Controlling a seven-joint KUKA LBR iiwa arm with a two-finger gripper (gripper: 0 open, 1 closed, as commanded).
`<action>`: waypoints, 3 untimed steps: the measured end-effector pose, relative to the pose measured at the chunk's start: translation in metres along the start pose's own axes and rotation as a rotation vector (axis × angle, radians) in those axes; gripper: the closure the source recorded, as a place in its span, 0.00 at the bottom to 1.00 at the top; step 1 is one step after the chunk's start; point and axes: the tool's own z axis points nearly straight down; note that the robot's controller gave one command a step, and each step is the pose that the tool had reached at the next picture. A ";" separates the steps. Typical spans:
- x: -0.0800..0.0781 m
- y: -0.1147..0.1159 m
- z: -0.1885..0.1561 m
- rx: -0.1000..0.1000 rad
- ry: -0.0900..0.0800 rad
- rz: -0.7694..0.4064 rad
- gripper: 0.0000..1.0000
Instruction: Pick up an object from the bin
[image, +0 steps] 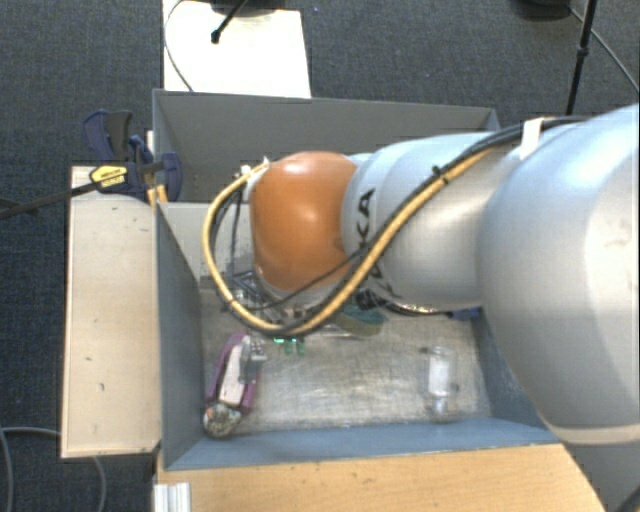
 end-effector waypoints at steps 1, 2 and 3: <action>0.024 0.009 0.052 -0.011 -0.032 -0.085 0.00; 0.026 0.007 0.051 -0.015 -0.039 -0.141 0.00; 0.011 -0.006 0.048 -0.010 -0.019 -0.252 0.00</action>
Offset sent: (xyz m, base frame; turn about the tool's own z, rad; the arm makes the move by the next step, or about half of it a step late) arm -0.0324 0.0062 -0.0610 -0.0887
